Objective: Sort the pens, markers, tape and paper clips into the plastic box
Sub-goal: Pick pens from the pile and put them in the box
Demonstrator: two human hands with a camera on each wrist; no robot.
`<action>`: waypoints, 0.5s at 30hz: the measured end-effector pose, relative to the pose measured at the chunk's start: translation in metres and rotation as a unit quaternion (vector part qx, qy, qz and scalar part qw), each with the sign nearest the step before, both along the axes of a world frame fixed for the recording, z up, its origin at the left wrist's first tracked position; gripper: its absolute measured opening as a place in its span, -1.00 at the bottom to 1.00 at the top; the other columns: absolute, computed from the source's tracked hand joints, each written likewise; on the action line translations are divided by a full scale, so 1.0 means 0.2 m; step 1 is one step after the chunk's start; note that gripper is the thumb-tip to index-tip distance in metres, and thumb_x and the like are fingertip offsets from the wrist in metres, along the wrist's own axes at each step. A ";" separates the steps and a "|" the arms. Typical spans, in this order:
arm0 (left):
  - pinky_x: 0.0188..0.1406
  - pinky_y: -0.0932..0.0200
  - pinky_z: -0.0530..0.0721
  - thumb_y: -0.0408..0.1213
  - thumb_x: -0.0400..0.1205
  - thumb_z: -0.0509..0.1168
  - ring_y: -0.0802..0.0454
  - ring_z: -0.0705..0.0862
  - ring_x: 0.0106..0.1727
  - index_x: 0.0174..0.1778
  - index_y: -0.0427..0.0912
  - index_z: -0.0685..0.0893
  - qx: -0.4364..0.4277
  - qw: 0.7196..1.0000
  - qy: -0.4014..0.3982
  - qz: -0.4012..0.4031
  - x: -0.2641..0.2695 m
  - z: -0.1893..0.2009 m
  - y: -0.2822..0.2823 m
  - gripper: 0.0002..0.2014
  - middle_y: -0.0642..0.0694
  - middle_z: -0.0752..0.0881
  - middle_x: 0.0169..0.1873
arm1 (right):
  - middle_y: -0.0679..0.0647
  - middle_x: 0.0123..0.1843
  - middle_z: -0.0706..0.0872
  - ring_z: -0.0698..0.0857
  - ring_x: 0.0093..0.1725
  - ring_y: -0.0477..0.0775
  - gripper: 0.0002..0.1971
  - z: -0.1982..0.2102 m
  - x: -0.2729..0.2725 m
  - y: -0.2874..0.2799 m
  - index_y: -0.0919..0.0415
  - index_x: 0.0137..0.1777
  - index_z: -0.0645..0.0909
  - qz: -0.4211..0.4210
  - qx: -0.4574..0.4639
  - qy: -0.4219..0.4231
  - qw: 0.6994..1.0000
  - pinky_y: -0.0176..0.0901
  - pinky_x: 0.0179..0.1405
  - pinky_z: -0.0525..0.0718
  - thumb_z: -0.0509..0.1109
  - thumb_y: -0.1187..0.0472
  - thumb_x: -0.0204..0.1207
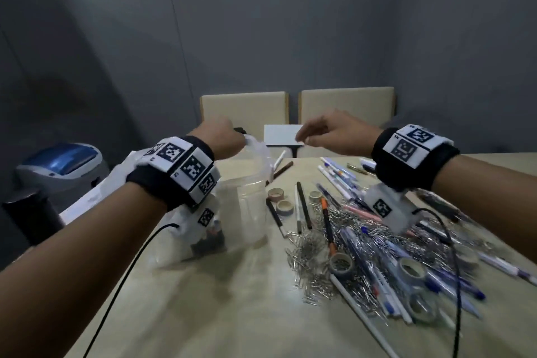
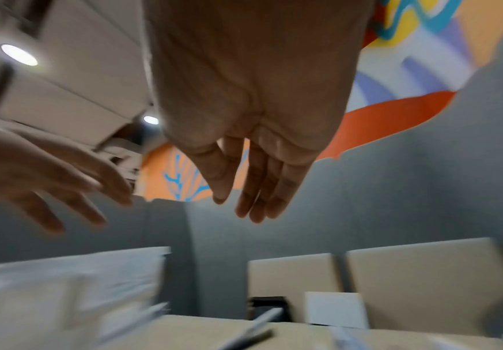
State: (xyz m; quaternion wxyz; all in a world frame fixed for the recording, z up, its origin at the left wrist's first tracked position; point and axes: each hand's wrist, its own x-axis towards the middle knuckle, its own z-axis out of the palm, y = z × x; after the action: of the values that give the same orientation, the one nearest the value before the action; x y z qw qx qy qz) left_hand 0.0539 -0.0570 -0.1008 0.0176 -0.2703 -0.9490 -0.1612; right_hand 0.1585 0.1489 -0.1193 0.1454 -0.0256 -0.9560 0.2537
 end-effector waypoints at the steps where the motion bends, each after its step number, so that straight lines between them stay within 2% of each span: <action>1: -0.05 0.07 0.59 -0.21 0.62 0.19 -0.20 0.61 0.03 0.10 -0.28 0.61 0.019 0.999 0.021 -0.016 0.04 0.02 0.04 -0.75 -0.22 0.66 0.05 | 0.05 0.09 0.80 0.71 0.08 -0.06 -0.78 0.01 0.03 0.08 0.19 0.13 0.75 -0.025 -0.004 -0.004 1.000 -0.22 0.25 0.60 0.36 0.36 0.57; 3: 0.09 0.01 0.66 -0.25 0.59 0.22 -0.17 0.64 0.10 0.17 -0.24 0.64 0.064 0.994 0.053 -0.069 0.12 0.04 0.17 -0.73 -0.19 0.69 0.10 | 0.15 0.10 0.80 0.72 0.15 0.08 -0.79 0.01 0.11 0.24 0.25 0.13 0.75 -0.084 0.002 -0.019 0.996 -0.14 0.27 0.58 0.36 0.39 0.56; 5: 0.08 0.09 0.62 -0.28 0.59 0.22 -0.13 0.64 0.13 0.17 -0.22 0.67 0.101 0.984 0.060 -0.136 0.22 0.05 0.33 -0.73 -0.15 0.69 0.11 | 0.20 0.11 0.79 0.71 0.16 0.13 -0.78 -0.01 0.19 0.40 0.30 0.14 0.74 -0.155 0.011 -0.038 0.987 -0.23 0.13 0.56 0.35 0.41 0.56; 7: -0.03 0.18 0.52 -0.29 0.59 0.23 -0.07 0.62 0.09 0.17 -0.18 0.70 0.105 0.975 0.046 -0.191 0.28 0.01 0.50 -0.73 -0.11 0.70 0.11 | 0.21 0.10 0.79 0.73 0.02 0.10 -0.78 -0.04 0.26 0.54 0.29 0.12 0.76 -0.215 0.017 -0.048 0.975 -0.33 -0.10 0.56 0.36 0.40 0.54; 9: -0.13 0.21 0.51 -0.34 0.59 0.23 -0.03 0.61 -0.05 0.13 -0.20 0.74 0.098 0.971 0.000 -0.218 0.29 -0.06 0.67 -0.74 -0.14 0.73 0.03 | 0.16 0.08 0.80 0.67 -0.15 -0.03 -0.79 -0.10 0.32 0.64 0.26 0.07 0.78 -0.255 0.021 -0.060 0.965 -0.45 -0.29 0.51 0.38 0.39 0.51; 10: -0.18 0.20 0.57 -0.36 0.59 0.23 -0.04 0.63 -0.11 0.10 -0.24 0.75 0.092 0.971 -0.034 -0.219 0.27 -0.12 0.75 -0.75 -0.17 0.75 -0.03 | 0.13 0.07 0.80 0.64 -0.16 -0.05 -0.80 -0.13 0.34 0.67 0.25 0.06 0.79 -0.268 0.028 -0.071 0.961 -0.41 -0.29 0.51 0.39 0.38 0.51; 12: -0.17 0.06 0.75 -0.40 0.61 0.23 -0.14 0.71 -0.13 0.09 -0.35 0.75 0.079 0.968 -0.112 -0.210 0.21 -0.24 0.89 -0.76 -0.26 0.77 -0.06 | 0.12 0.04 0.81 0.68 -0.08 0.03 -0.81 -0.22 0.34 0.73 0.24 0.04 0.80 -0.290 0.057 -0.095 0.951 -0.28 -0.12 0.57 0.39 0.34 0.51; 14: -0.13 -0.03 0.77 -0.42 0.62 0.25 -0.19 0.76 -0.11 0.08 -0.44 0.74 0.056 0.965 -0.159 -0.200 0.14 -0.35 0.99 -0.77 -0.35 0.79 -0.03 | 0.16 0.02 0.82 0.74 -0.01 0.14 -0.79 -0.30 0.33 0.79 0.24 0.00 0.80 -0.311 0.075 -0.115 0.941 -0.11 0.02 0.70 0.36 0.33 0.47; 15: -0.12 -0.03 0.77 -0.42 0.62 0.26 -0.19 0.77 -0.11 0.06 -0.46 0.74 0.033 0.968 -0.155 -0.193 0.11 -0.39 1.03 -0.78 -0.36 0.79 -0.03 | 0.17 0.00 0.82 0.75 -0.01 0.17 -0.78 -0.33 0.32 0.81 0.25 -0.01 0.80 -0.319 0.080 -0.124 0.936 -0.02 0.06 0.74 0.34 0.33 0.45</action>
State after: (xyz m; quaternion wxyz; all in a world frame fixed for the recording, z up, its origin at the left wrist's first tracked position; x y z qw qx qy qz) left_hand 0.0752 0.1498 -0.1785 -0.1517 -0.4191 -0.8643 -0.2331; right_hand 0.2232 0.3118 -0.1843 0.1002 -0.3485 -0.9253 0.1111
